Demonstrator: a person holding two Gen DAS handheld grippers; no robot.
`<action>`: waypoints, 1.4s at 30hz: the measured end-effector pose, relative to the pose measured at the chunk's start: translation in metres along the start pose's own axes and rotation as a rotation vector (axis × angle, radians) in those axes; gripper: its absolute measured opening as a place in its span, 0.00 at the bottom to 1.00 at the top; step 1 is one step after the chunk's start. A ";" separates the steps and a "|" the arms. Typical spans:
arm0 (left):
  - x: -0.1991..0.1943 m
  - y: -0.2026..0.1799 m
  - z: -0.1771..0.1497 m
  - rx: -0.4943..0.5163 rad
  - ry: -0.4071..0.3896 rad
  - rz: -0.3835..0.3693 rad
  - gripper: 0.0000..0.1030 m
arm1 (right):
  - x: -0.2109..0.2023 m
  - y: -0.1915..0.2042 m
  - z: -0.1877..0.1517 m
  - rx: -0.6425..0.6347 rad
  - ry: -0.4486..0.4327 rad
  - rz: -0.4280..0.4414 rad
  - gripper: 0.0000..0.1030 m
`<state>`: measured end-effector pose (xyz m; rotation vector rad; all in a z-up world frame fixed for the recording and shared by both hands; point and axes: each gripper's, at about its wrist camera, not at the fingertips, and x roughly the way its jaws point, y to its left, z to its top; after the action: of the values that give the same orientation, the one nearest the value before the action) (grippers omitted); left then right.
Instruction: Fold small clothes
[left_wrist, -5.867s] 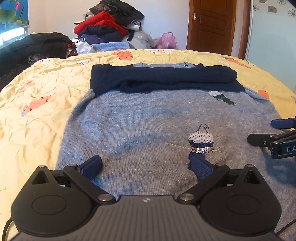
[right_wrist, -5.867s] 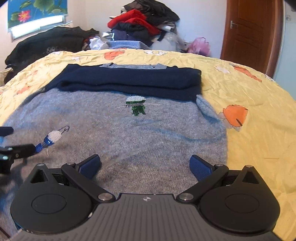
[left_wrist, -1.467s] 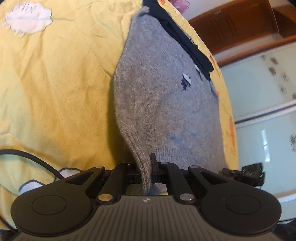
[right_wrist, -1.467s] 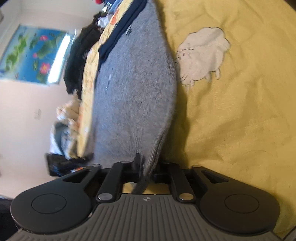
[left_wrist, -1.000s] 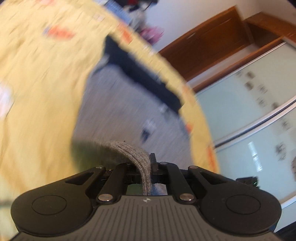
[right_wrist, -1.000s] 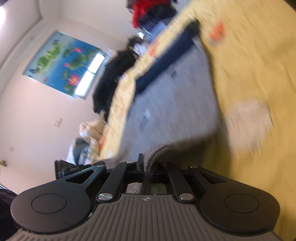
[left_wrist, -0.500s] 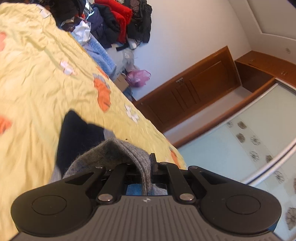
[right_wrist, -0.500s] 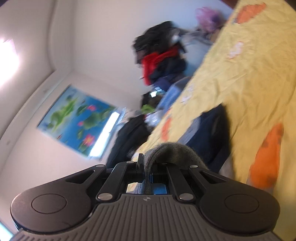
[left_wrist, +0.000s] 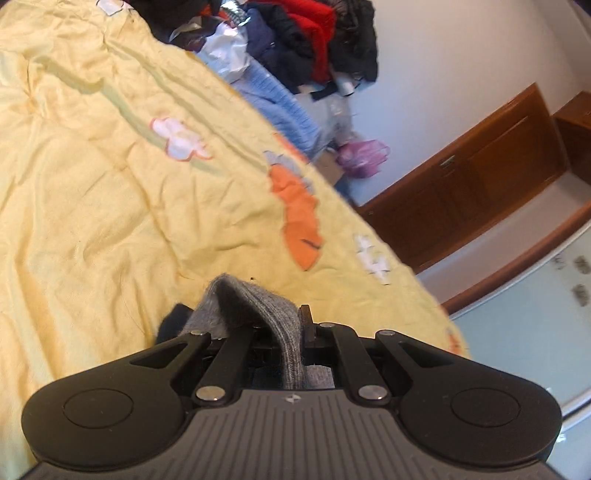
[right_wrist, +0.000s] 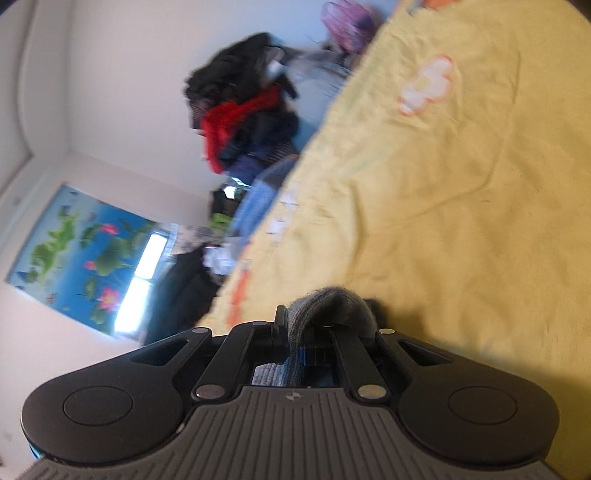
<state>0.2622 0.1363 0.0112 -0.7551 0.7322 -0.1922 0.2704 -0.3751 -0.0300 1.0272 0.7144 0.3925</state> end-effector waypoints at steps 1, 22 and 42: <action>0.004 0.003 0.000 -0.007 0.003 -0.001 0.05 | 0.003 -0.002 -0.001 0.004 0.001 -0.001 0.15; -0.179 0.050 -0.132 -0.201 -0.066 0.102 0.80 | -0.203 0.025 -0.155 -0.064 -0.124 -0.035 0.94; -0.147 0.038 -0.156 -0.328 -0.106 -0.003 0.84 | -0.115 0.053 -0.184 -0.175 -0.181 -0.231 1.00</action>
<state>0.0465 0.1376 -0.0142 -1.0698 0.6693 -0.0333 0.0604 -0.3026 -0.0024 0.7936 0.6161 0.1560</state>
